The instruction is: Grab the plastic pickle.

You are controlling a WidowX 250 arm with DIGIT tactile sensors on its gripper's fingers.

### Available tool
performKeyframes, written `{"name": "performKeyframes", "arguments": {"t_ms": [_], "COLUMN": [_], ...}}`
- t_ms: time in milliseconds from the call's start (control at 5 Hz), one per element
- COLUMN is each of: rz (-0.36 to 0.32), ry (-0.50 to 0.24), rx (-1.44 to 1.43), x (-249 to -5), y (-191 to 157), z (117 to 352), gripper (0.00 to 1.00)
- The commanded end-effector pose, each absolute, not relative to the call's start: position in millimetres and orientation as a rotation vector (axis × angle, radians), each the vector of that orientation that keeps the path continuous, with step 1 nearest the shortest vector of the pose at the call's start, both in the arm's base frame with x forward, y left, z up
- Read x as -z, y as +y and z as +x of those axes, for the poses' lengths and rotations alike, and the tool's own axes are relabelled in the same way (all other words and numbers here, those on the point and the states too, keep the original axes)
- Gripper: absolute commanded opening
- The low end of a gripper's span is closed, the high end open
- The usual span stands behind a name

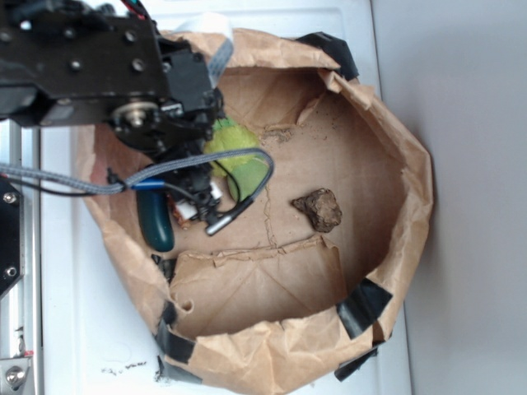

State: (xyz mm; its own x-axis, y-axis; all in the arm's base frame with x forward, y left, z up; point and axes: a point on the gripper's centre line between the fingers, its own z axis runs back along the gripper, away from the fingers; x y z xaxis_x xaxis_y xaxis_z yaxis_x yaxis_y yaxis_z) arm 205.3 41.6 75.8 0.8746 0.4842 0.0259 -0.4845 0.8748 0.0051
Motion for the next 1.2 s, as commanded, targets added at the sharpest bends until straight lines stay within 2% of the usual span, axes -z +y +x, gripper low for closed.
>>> {"name": "performKeyframes", "arguments": {"t_ms": [0,400,600,800,1000], "rz": [0.056,0.056,0.220,0.225,0.112], "ry": [-0.153,-0.153,-0.256,-0.186,-0.081], "rx": [-0.476,-0.476,-0.215,0.047,0.295], "x": [-96,-96,-98,-100,-104], "y": [55,55,35,22,21], "z": [203,203,219,220,218], "gripper": [1.00,1.00,1.00,1.00,1.00]}}
